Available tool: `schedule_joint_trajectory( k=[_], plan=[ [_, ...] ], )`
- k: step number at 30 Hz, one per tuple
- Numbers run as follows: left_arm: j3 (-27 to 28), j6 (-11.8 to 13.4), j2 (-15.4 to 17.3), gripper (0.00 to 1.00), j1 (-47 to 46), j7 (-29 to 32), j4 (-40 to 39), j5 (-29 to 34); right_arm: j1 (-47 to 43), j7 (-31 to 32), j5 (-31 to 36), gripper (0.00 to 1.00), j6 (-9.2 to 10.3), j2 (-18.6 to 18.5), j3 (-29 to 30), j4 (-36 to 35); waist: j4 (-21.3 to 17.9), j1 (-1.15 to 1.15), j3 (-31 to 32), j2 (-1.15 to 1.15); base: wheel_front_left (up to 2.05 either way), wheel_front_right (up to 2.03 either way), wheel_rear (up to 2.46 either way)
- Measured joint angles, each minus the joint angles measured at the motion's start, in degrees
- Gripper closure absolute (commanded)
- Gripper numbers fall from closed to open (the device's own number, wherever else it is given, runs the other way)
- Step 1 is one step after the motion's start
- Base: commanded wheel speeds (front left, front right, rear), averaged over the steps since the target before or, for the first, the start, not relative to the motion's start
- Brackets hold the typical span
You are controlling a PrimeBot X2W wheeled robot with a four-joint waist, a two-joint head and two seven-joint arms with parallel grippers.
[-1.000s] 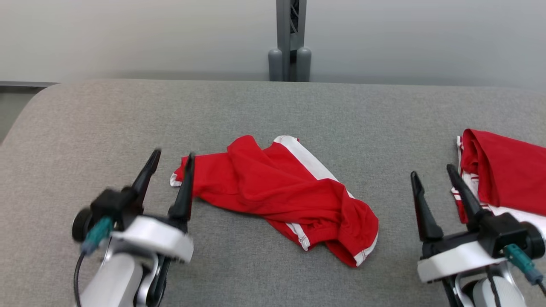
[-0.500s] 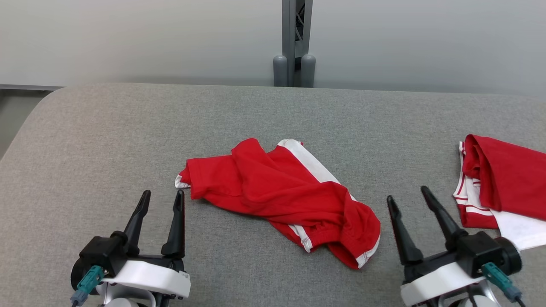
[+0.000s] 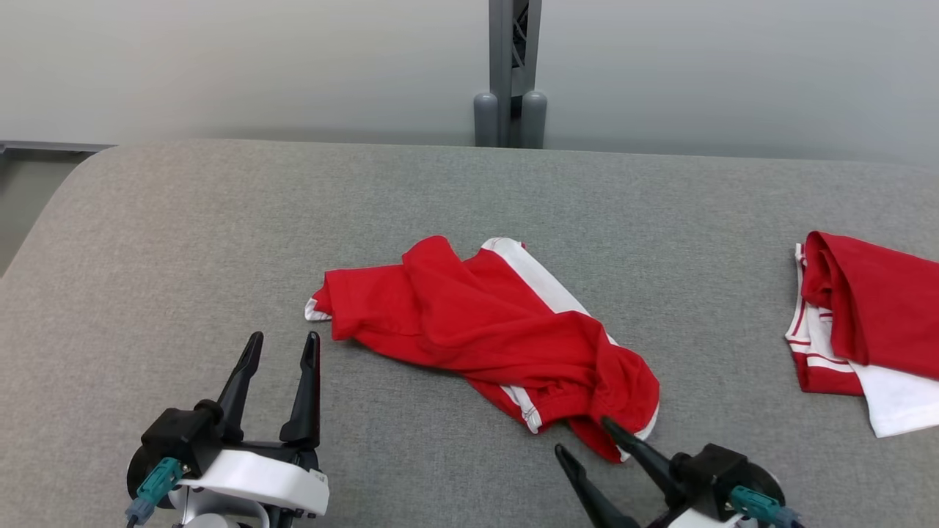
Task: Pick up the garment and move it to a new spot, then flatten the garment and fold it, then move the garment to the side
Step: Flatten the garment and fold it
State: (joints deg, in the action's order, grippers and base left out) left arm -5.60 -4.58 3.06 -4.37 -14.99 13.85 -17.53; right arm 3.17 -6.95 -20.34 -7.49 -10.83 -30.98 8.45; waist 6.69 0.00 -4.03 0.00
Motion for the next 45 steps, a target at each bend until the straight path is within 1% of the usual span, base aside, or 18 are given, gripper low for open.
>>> schedule_joint_trajectory(
  k=[3,4,6,9,14,20,26,27,28,29,33,36,41,45],
  plan=[
    [0.3,-0.41,-0.11,0.0,-0.44,-0.01,0.45,0.0,0.3,3.39,-4.57,0.0,0.0,-0.03,-2.3,1.72,0.93,0.0,-0.22,0.0,0.0,0.0,0.0],
    [0.45,-0.42,-0.1,0.0,-0.57,-0.01,0.57,0.01,0.36,3.96,-5.34,0.0,-0.03,-0.27,-3.21,2.04,1.3,0.0,-0.33,0.0,0.0,0.0,0.0],
    [0.44,-0.49,-0.15,0.0,-0.63,0.0,0.94,0.08,1.16,4.19,-6.35,0.0,-0.02,-0.64,-3.21,3.05,2.1,0.0,-0.57,0.0,0.0,0.0,0.0],
    [0.2,-0.9,-0.22,0.0,-0.78,-0.01,1.21,0.12,2.38,4.1,-6.38,0.0,0.0,-0.79,-2.54,4.81,3.48,0.0,-1.03,0.0,0.0,0.0,0.0],
    [-0.56,-0.9,-0.25,0.0,-0.97,0.0,1.47,-0.79,4.04,3.91,-5.82,0.0,0.0,0.53,-0.02,8.79,5.78,0.0,-2.01,0.0,0.0,0.0,0.0],
    [-1.68,-0.76,-0.24,0.0,-1.91,-0.01,1.4,-1.25,6.05,3.68,-5.43,0.0,0.0,1.55,1.11,12.43,8.68,0.0,-3.23,0.0,0.0,0.0,0.0],
    [-2.03,-0.41,-0.23,0.0,-1.96,-0.01,1.3,-1.69,7.61,3.39,-5.33,0.0,0.0,2.46,2.54,15.26,10.44,0.0,-4.23,0.0,0.0,0.0,0.0],
    [-2.1,-0.41,-0.23,0.0,-2.02,-0.01,1.3,-1.69,7.95,3.47,-5.94,0.11,0.0,2.7,2.53,15.72,10.7,0.0,-4.4,0.0,0.0,0.0,0.0],
    [-2.16,-0.38,-0.24,0.0,-2.07,-0.01,1.27,-1.69,8.27,3.47,-6.26,0.78,0.0,2.81,2.48,15.96,10.91,0.0,-4.54,0.0,0.0,0.0,0.0],
    [-2.2,-0.31,-0.23,0.0,-2.09,0.0,1.24,-1.7,8.63,3.39,-6.43,1.0,0.0,2.81,2.45,16.07,11.05,0.0,-4.67,0.0,0.0,0.0,0.0],
    [-2.23,-0.05,-0.24,0.0,-2.16,-0.01,1.12,-1.88,9.99,1.7,-6.93,1.0,0.0,2.34,1.75,15.77,10.96,0.0,-4.82,0.0,0.0,0.0,0.0],
    [-2.27,0.1,-0.25,0.0,-2.33,0.0,1.22,-1.94,10.76,0.01,-7.48,1.0,0.0,1.88,0.96,14.18,10.43,0.0,-4.45,0.0,0.0,0.0,0.0],
    [-2.4,0.1,-0.26,0.0,-2.42,-0.01,1.36,-2.07,13.46,-1.13,-8.5,1.0,0.0,0.79,-1.65,8.56,9.31,0.0,-3.16,0.0,0.0,0.0,0.0],
    [-2.66,0.1,-0.27,0.0,-2.4,-0.01,1.51,-2.23,18.22,0.51,-8.48,1.0,0.0,-0.55,-4.27,3.34,8.47,0.0,-1.82,0.0,0.0,0.0,0.0]
  ],
)
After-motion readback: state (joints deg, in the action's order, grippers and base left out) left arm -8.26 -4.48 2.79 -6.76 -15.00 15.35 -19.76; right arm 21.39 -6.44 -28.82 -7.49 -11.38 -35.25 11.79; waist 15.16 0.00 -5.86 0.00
